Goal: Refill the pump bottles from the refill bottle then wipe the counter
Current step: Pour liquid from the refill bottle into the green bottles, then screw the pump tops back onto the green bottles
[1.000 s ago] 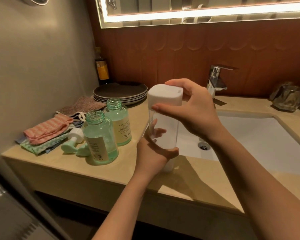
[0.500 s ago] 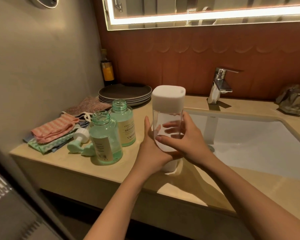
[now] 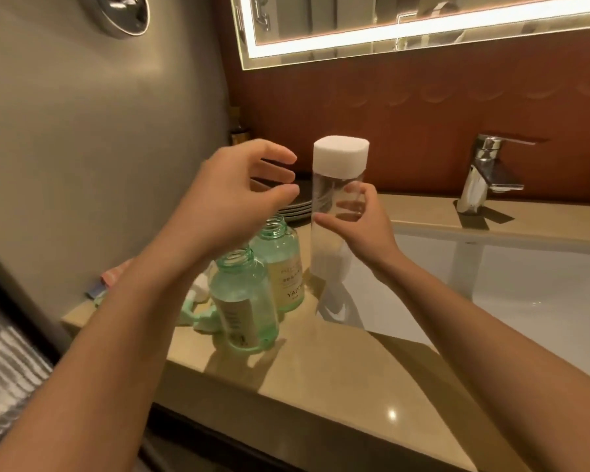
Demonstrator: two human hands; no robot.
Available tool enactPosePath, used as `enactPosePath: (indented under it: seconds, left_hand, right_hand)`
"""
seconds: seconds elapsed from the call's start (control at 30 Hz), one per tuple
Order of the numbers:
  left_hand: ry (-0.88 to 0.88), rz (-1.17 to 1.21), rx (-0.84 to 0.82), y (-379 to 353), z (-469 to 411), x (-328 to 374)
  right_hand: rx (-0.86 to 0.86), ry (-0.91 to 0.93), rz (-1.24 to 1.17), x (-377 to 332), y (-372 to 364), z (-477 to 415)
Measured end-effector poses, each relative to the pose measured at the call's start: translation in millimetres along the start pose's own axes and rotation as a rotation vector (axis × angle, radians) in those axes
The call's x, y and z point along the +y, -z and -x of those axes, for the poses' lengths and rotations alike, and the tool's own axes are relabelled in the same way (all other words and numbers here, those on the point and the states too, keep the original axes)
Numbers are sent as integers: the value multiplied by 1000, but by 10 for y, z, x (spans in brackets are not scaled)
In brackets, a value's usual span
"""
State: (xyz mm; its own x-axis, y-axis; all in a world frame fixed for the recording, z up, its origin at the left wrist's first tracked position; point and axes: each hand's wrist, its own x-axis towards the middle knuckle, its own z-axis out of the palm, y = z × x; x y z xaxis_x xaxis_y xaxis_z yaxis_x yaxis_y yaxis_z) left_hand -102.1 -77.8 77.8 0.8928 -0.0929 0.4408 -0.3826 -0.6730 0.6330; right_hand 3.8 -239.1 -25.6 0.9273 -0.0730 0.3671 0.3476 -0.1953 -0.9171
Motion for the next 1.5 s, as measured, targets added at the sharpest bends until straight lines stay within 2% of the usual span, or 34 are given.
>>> enactPosePath:
  seconds: [0.2, 0.37, 0.53, 0.83, 0.9, 1.03, 1.13, 1.23, 1.4, 1.5]
  left_hand:
    - [120, 160, 112, 46, -413, -503]
    - [279, 151, 141, -23, -511, -956]
    - [394, 131, 154, -87, -439, -1349]
    - [463, 103, 110, -53, -254, -1678]
    - [467, 81, 89, -12, -185, -1713]
    - [473, 23, 99, 99, -38, -1794]
    - [504, -9, 56, 148, 79, -1845]
    - [574, -167, -37, 111, 212, -1853]
    - [691, -162, -133, -14, 332, -1878]
    - [716, -192, -106, -66, 350, -1916]
  right_hand:
    - [-41, -13, -12, 146, -309, -229]
    - [-76, -44, -20, 247, -481, -396]
    - [-209, -85, 67, 389, -609, -486]
    - [-411, -205, 239, 389, -498, -372]
    - [-396, -225, 258, 318, -443, -339]
    - [-297, -122, 302, 74, -354, -264]
    - [-124, -52, 308, -60, -338, -241]
    - [27, 62, 303, -197, -315, -191]
    - [34, 222, 352, -446, -289, -25]
    - [23, 288, 354, -552, -295, 52]
